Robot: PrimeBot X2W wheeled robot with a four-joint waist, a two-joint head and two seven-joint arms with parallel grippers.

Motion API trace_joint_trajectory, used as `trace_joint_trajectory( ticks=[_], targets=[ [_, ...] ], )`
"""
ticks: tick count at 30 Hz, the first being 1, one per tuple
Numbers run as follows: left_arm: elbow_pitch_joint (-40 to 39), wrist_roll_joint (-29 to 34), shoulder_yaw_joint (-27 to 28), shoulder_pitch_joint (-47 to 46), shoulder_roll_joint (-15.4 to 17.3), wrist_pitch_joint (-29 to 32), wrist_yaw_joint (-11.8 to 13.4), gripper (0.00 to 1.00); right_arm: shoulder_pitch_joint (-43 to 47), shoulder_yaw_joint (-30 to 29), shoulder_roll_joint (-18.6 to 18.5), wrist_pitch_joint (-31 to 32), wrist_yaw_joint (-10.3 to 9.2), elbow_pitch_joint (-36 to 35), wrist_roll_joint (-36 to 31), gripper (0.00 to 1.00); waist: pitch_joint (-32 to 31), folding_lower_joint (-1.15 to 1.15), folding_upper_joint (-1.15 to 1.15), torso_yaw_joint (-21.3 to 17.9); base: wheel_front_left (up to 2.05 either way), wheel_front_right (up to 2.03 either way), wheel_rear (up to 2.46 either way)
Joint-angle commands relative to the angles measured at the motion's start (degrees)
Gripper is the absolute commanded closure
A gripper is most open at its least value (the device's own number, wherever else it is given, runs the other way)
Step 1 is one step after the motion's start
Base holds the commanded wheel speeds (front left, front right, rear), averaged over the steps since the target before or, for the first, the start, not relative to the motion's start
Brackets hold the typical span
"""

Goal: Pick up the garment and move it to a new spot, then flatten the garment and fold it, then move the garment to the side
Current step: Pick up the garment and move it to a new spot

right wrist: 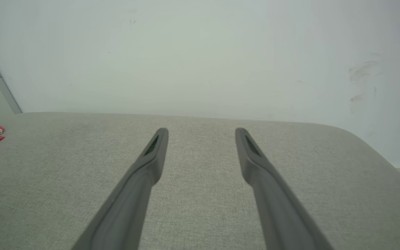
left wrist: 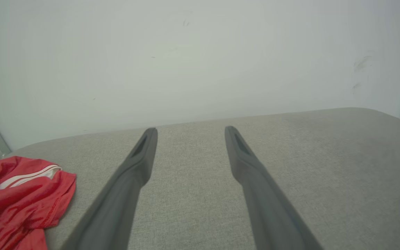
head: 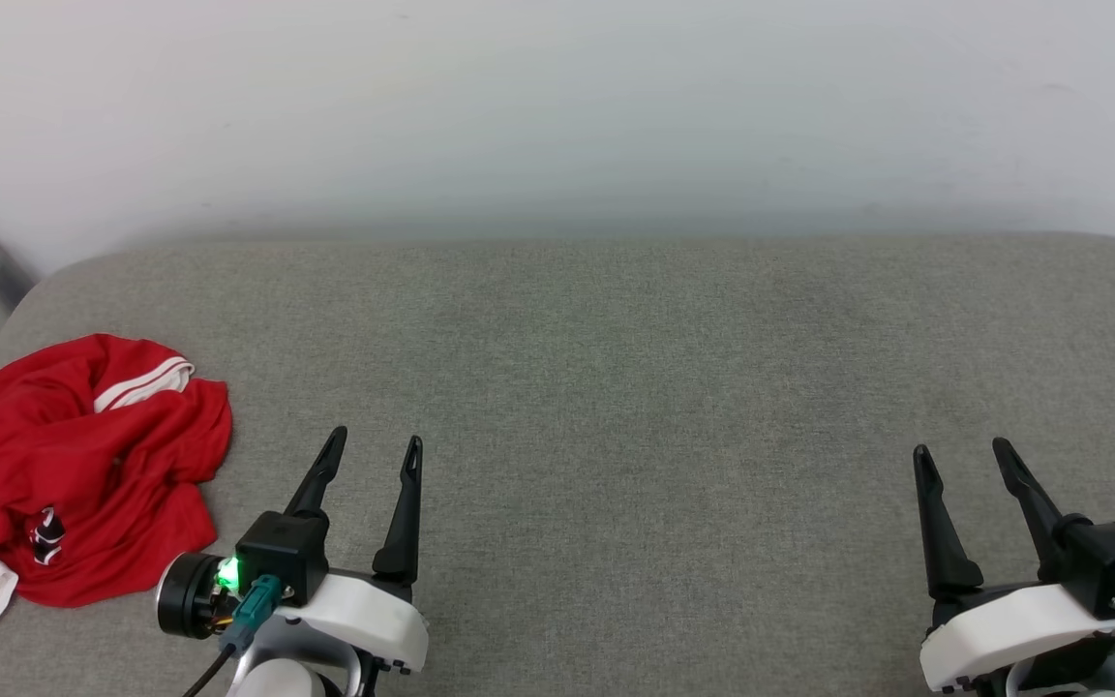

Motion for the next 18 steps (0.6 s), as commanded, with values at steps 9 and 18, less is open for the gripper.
trace_joint_trajectory(
  ticks=[9, 18],
  targets=[
    [0.85, 0.97, 0.55, -0.61, -0.57, -0.56, -0.46, 0.00, -0.39, -0.05, 0.13, -0.86, -0.02, 1.07, -1.03, 0.00, 0.07, 0.00, 0.00, 0.29, 0.00, 0.00, 0.00],
    [1.50, 0.63, 1.14, -0.84, -0.93, -0.49, -1.00, 0.00, -0.91, 0.05, 0.13, -1.27, -0.02, 1.91, -0.44, 0.00, 0.23, 0.00, 0.00, 0.85, 0.00, 0.00, 0.00]
  ],
)
